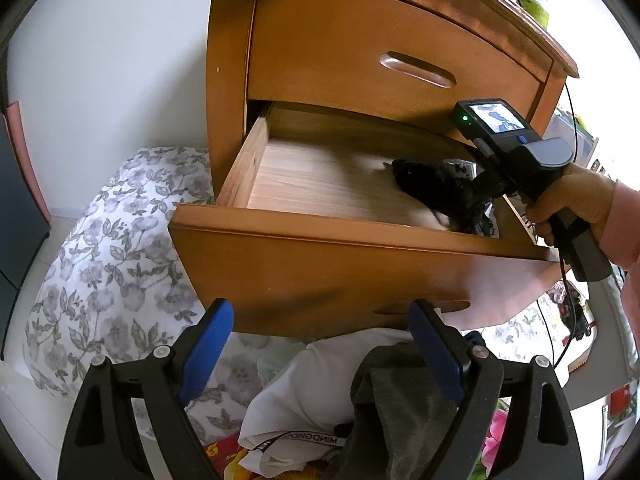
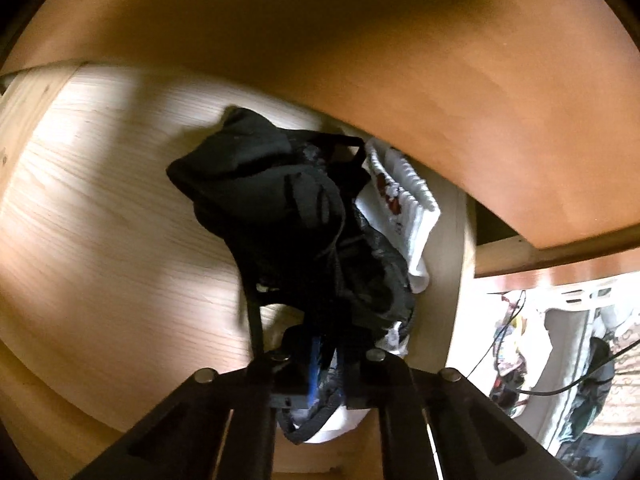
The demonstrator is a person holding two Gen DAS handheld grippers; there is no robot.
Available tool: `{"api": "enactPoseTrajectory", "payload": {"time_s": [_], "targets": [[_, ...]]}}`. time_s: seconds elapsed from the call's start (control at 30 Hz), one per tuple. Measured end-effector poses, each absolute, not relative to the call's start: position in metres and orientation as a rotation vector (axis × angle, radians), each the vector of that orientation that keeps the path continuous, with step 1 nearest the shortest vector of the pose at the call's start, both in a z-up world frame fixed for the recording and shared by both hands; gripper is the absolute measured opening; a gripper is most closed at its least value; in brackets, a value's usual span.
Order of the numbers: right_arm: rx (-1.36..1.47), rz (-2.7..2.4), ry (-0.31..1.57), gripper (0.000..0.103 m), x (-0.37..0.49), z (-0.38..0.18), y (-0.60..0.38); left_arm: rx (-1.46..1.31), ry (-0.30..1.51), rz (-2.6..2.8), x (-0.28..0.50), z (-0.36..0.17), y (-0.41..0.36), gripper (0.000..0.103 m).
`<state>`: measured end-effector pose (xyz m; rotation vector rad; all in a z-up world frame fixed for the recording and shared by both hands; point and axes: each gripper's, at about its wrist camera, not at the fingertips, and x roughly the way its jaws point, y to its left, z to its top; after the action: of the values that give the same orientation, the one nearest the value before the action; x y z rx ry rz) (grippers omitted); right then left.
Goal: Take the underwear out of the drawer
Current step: 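Close the right gripper on the black clothes, then lift the black clothes up out of the drawer with the right gripper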
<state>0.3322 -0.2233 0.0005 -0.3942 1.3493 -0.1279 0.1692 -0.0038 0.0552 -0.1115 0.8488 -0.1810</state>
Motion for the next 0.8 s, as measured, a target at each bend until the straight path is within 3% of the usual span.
{"api": "enactPoseTrajectory", "payload": {"time_s": [0.8], "targets": [[-0.460,-0.128,1.123,0.003,0.260,0.084,-0.235,-0.096,0.810,-0.196,0.148,0.078,-0.008,0.090]]}}
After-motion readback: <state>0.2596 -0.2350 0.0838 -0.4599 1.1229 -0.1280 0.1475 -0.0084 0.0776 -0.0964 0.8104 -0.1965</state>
